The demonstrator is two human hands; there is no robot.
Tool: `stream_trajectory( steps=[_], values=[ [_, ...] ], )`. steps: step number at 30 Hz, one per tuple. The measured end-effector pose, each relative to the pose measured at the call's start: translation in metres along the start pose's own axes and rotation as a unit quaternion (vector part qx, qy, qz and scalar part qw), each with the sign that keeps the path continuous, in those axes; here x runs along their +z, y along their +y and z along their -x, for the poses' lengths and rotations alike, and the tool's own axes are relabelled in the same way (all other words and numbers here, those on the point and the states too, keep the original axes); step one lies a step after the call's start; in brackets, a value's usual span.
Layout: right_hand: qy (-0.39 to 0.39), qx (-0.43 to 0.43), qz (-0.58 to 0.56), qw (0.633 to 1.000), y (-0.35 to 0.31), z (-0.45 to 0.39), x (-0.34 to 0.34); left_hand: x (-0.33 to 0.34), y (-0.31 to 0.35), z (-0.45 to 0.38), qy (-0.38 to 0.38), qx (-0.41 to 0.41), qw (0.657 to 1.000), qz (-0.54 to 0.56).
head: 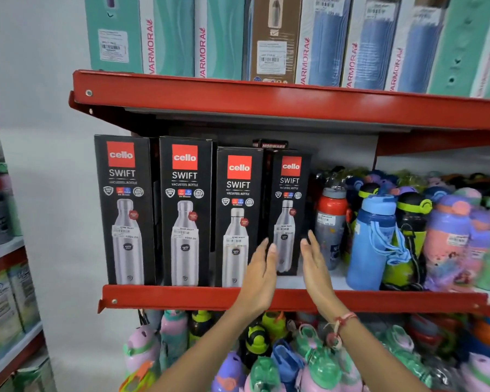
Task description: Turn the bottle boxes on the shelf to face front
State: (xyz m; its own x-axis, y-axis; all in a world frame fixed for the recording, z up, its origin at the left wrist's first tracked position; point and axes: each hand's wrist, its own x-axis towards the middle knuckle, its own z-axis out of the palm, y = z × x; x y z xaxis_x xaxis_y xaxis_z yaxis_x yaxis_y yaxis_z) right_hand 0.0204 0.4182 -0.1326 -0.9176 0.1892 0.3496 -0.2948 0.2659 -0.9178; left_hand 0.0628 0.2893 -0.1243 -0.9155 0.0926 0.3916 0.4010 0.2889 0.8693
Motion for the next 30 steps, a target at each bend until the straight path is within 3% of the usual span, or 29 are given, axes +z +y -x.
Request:
stream_trajectory(
  steps=[6, 11, 26, 30],
  values=[
    [-0.107, 0.011, -0.021, 0.994, 0.023, -0.030, -0.006, 0.030, -0.009, -0.032, 0.010, -0.090, 0.996, 0.023],
    [-0.132, 0.002, 0.015, 0.991, 0.023, -0.024, -0.008, 0.031, -0.010, -0.032, 0.030, -0.111, 0.993, 0.005],
    [-0.113, -0.002, 0.090, 0.989, 0.004, 0.046, -0.032, 0.008, 0.012, 0.034, -0.019, -0.070, 0.997, -0.010],
    [-0.040, -0.057, 0.136, 0.988, -0.024, 0.055, -0.023, -0.006, 0.024, 0.042, 0.000, -0.035, 0.999, -0.040]
  ],
)
